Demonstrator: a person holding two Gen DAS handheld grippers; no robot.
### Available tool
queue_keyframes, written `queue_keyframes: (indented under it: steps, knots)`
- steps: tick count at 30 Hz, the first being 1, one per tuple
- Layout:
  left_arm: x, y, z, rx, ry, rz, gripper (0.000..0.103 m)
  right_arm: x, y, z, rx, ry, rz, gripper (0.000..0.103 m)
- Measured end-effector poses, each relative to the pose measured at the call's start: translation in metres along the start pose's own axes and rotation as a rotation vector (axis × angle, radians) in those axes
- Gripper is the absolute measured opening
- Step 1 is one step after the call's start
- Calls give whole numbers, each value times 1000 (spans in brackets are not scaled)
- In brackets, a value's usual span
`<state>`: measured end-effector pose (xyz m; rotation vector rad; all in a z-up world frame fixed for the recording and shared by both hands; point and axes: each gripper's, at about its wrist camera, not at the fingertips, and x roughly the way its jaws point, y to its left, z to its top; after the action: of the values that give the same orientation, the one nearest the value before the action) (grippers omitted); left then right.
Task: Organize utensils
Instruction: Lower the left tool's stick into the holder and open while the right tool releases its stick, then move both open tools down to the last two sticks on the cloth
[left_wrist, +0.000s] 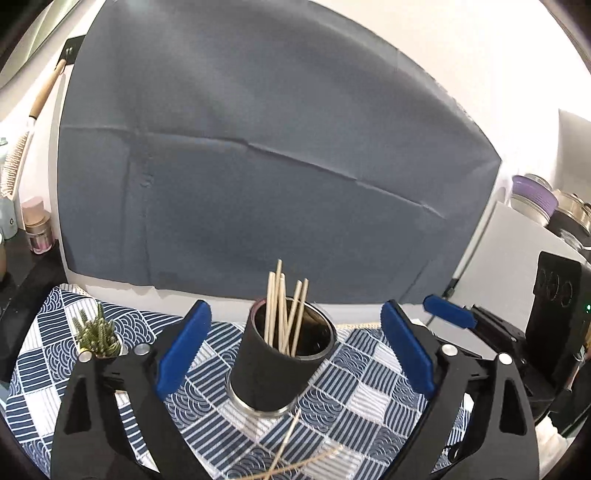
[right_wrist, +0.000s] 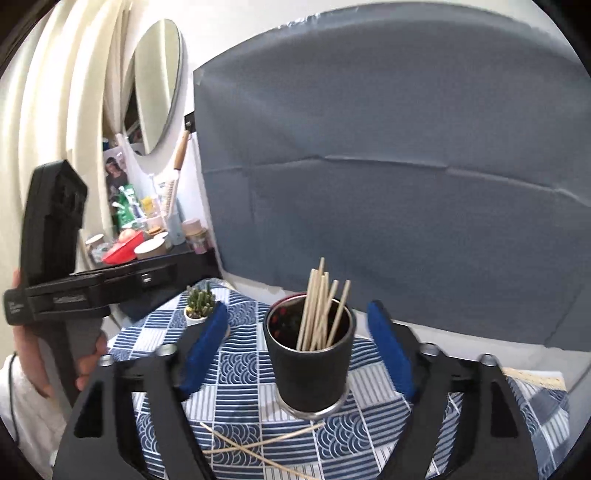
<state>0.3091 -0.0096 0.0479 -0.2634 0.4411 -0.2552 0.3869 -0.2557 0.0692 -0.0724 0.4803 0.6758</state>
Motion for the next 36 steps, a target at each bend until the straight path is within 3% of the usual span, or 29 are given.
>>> queue_keyframes:
  steps: [9, 19, 25, 36]
  knots:
    - [-53, -3, -19, -41, 22, 20, 97, -38, 29, -14, -26, 16, -33, 87]
    - [-84, 7, -47, -2, 95, 84, 97, -52, 38, -54, -27, 131, -39, 88]
    - [-72, 35, -65, -54, 169, 112, 97, -28, 32, -78, -60, 245, -11, 87]
    - [-33, 89, -87, -56, 353, 134, 97, 79, 19, -125, -185, 567, 97, 82]
